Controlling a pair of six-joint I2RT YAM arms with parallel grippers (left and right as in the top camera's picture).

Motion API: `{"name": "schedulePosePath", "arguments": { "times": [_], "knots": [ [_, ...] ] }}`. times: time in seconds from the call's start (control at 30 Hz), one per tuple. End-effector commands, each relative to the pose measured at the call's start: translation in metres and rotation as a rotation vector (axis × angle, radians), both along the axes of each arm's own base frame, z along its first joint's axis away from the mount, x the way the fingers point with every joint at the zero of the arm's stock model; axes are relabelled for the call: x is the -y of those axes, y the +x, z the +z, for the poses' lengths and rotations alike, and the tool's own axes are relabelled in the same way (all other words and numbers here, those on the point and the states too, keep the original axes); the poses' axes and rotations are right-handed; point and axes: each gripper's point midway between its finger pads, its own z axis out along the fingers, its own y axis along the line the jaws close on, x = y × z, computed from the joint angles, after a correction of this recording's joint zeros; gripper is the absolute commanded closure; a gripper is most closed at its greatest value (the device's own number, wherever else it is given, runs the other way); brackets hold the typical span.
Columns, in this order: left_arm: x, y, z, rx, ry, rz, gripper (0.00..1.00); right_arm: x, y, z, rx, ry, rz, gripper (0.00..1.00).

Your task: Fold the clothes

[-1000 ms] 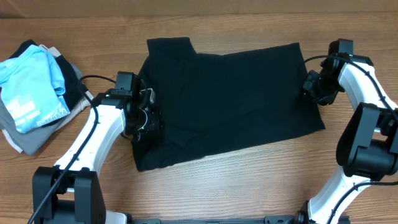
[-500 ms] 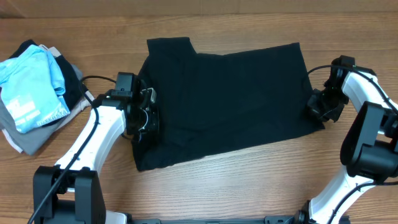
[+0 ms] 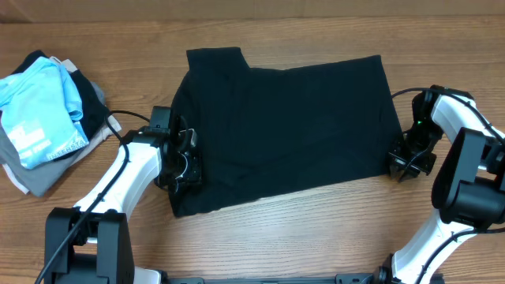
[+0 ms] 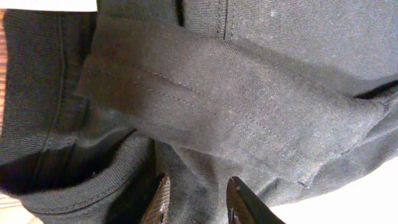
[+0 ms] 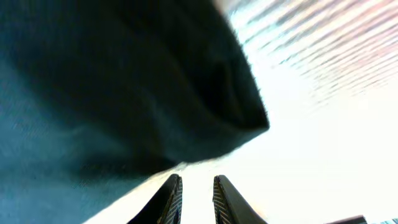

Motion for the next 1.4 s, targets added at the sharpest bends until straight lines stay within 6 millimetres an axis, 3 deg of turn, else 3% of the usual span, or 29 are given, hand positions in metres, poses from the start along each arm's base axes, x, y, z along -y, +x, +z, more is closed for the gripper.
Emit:
{"name": "schedulePosePath", "arguments": {
  "times": [0.0,0.1,0.23,0.53,0.57,0.67,0.77,1.0,1.2,1.37],
  "knots": [
    [0.005,-0.004,-0.002,-0.012,-0.036,-0.015,0.66,0.007,0.004,-0.004,0.006,-0.05,-0.02,0.79],
    [0.012,-0.005,0.0,-0.016,-0.076,-0.022,0.64,0.012,0.018,0.0,0.05,-0.076,-0.065,0.68],
    [0.012,-0.005,0.0,-0.017,-0.076,-0.024,0.64,0.014,0.036,0.003,0.123,-0.041,-0.098,0.66],
    [0.013,0.0,0.0,0.006,-0.075,-0.026,0.63,0.014,0.051,0.0,0.2,0.023,-0.155,0.53],
    [0.013,0.001,0.0,0.007,-0.075,-0.026,0.63,0.014,0.052,0.0,0.204,0.023,-0.156,0.58],
    [0.012,0.001,0.0,0.01,-0.071,-0.026,0.63,0.014,0.053,0.0,0.209,0.021,-0.156,0.96],
    [0.012,0.0,0.0,0.006,-0.068,-0.026,0.63,0.013,0.044,0.001,0.168,0.018,-0.161,0.96],
    [0.007,0.0,-0.002,0.006,-0.042,-0.024,0.63,0.028,-0.01,0.018,-0.07,-0.11,-0.127,0.96],
    [0.007,0.001,-0.002,0.011,-0.038,-0.023,0.64,0.024,-0.025,0.025,-0.103,-0.109,-0.12,0.96],
    [0.007,0.002,-0.002,0.012,-0.04,-0.023,0.69,0.019,-0.043,0.017,-0.079,-0.115,-0.126,0.96]
  ]
}}
